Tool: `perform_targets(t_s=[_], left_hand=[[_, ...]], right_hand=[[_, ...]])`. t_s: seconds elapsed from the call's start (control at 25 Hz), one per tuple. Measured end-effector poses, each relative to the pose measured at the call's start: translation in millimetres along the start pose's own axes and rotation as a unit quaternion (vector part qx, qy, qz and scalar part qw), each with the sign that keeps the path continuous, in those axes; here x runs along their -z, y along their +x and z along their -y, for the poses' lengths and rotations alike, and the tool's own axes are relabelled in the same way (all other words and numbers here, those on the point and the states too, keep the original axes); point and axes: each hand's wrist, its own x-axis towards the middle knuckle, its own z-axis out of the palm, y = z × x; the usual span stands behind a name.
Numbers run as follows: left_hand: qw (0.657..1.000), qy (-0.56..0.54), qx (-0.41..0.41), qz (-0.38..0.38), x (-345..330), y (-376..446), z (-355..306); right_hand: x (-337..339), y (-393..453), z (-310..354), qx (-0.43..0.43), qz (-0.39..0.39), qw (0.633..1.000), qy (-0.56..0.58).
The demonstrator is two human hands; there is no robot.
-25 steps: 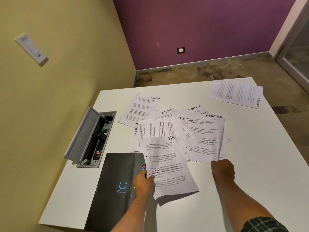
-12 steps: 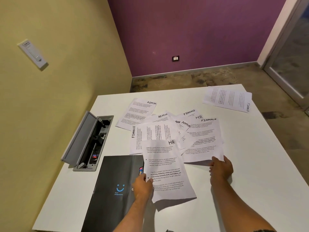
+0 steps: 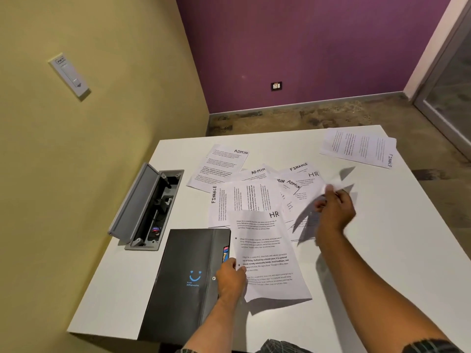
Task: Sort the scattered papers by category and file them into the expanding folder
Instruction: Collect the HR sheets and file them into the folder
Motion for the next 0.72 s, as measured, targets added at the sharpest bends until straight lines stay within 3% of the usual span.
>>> perform_targets(t_s=[0.16, 0.28, 0.44, 0.56, 0.72], left_hand=[[1.0, 0.003, 0.002, 0.009, 4.9, -1.7, 2.4], [1.0, 0.018, 0.0, 0.016, 7.5, -3.7, 3.4], [0.999, 0.043, 0.002, 0.026, 7.1, -6.2, 7.3], [0.997, 0.067, -0.01, 0.035, 6.9, -5.4, 9.9], [0.995, 0.088, -0.015, 0.043, 5.1, -5.8, 10.5]], right_hand=[[-54.7, -37.6, -2.9, 0.01, 0.115, 0.992, -0.052], [-79.1, -62.7, -18.6, -0.038, 0.203, 0.972, -0.114], [-95.9, -82.9, -22.9, -0.121, 0.297, 0.946, -0.037], [-97.0, -78.1, -22.3, -0.129, 0.289, 0.948, -0.016], [-88.8, -48.4, -40.0, -0.135, 0.193, 0.969, -0.068]])
